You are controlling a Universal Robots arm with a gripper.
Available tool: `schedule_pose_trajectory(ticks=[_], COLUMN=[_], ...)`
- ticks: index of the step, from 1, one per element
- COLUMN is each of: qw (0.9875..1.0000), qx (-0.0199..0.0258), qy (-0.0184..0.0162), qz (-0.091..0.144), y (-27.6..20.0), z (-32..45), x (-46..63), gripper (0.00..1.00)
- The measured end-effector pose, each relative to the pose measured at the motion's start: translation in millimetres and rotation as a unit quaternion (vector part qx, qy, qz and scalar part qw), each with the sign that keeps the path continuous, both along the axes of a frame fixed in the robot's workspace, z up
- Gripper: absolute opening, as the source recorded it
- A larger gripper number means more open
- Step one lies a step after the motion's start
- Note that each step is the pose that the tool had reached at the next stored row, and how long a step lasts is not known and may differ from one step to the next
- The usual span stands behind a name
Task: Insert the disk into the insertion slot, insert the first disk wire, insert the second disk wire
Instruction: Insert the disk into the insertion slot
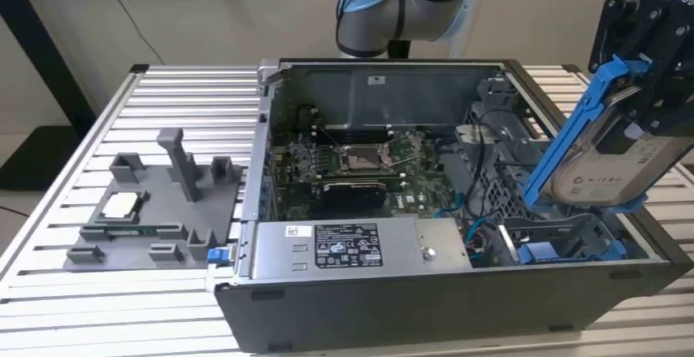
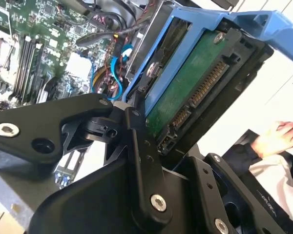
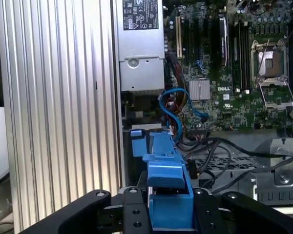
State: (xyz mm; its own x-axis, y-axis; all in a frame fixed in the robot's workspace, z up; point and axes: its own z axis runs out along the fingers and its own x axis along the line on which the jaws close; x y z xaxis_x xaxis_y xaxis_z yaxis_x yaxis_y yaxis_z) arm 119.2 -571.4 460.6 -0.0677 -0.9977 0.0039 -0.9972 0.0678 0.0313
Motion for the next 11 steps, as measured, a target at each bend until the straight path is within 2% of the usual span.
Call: schedule_pose_trajectory(ticks=[5, 11], qw=[1.0000, 1.0000], qx=[0.0000, 0.0000], qy=[0.0000, 0.0000], qz=[0.000, 0.000], y=[0.0, 0.0], z=[-5.1, -5.3], x=[1.8, 1.9], gripper=[0.33, 0.33])
